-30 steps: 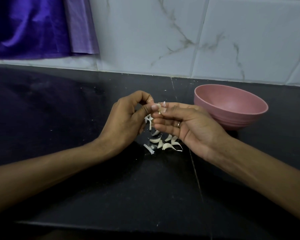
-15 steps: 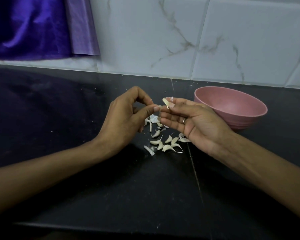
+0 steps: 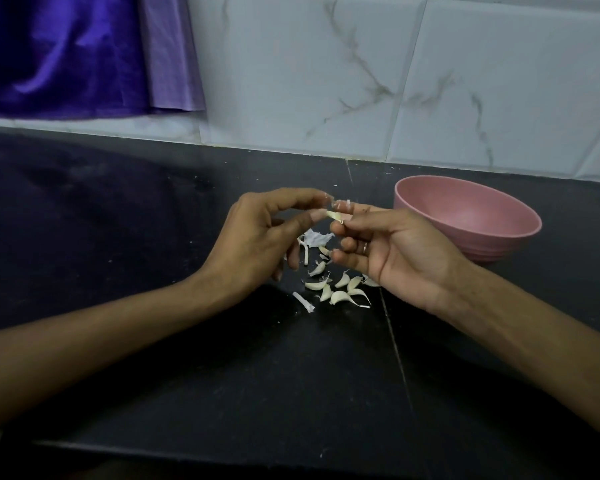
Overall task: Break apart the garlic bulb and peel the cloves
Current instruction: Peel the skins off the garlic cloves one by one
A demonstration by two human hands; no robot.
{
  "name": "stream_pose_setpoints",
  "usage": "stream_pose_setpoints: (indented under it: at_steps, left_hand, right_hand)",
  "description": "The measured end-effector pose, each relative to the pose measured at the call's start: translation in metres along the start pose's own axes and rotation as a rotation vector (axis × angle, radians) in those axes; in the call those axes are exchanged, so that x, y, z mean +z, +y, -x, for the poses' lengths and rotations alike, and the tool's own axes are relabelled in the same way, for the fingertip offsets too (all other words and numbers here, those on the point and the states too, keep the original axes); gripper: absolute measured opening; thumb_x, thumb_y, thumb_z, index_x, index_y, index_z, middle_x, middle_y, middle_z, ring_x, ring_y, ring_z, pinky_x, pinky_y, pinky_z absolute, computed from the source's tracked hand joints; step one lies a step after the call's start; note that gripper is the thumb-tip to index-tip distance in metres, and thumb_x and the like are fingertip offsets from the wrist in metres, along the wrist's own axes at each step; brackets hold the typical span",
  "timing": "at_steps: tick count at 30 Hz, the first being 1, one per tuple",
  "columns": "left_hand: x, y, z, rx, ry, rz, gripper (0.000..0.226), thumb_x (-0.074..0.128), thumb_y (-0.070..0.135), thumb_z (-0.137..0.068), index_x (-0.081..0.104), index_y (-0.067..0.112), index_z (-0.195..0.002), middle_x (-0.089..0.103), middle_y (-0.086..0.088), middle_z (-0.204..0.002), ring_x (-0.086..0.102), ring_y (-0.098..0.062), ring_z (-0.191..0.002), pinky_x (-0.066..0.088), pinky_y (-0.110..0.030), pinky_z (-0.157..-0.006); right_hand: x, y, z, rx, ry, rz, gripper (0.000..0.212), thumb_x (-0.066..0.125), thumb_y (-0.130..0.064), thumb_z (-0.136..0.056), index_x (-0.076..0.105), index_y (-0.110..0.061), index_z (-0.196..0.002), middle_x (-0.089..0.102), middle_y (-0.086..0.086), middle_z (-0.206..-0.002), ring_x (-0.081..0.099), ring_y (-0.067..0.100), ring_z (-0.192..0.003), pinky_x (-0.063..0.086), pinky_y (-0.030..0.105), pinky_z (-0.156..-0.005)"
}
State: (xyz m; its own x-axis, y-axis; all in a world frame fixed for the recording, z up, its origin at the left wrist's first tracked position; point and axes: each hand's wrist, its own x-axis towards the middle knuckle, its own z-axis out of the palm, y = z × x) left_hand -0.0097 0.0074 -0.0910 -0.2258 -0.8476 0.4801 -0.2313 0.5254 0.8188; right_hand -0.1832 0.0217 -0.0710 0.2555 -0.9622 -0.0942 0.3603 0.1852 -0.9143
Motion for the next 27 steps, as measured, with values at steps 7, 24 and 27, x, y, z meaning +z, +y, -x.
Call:
stream_pose_setpoints:
  at_steps: [7, 24, 27]
  left_hand:
    - [0.0009, 0.0011, -0.0033, -0.094, -0.013, 0.130, 0.005, 0.069, 0.019, -0.087, 0.070, 0.014, -0.087, 0.052, 0.002, -0.042, 0.044, -0.008, -0.034, 0.037, -0.019, -0.032]
    - [-0.0014, 0.0009, -0.0045, -0.195, -0.014, 0.240, 0.017, 0.065, 0.021, -0.089, 0.068, 0.005, -0.089, 0.068, -0.004, -0.076, 0.046, -0.011, -0.039, 0.035, -0.019, -0.033]
    - [-0.0012, 0.0005, -0.0039, -0.206, -0.026, 0.241, 0.017, 0.065, 0.022, -0.090, 0.068, 0.005, -0.089, 0.068, 0.000, -0.072, 0.046, -0.010, -0.039, 0.034, -0.019, -0.032]
  right_hand:
    - [0.0010, 0.0000, 0.0007, 0.015, -0.072, 0.029, 0.017, 0.048, -0.001, -0.095, 0.063, -0.002, -0.104, 0.066, 0.005, -0.074, 0.056, 0.009, -0.053, 0.055, 0.024, -0.051]
    - [-0.0071, 0.0085, -0.0018, -0.326, 0.050, 0.375, 0.016, 0.069, -0.002, -0.083, 0.072, 0.000, -0.098, 0.071, 0.014, -0.084, 0.068, 0.018, -0.071, 0.058, 0.026, -0.060]
    - [-0.0070, 0.0082, -0.0009, -0.336, 0.062, 0.394, 0.014, 0.067, -0.001, -0.086, 0.071, 0.003, -0.099, 0.071, 0.020, -0.089, 0.068, 0.019, -0.071, 0.058, 0.026, -0.059]
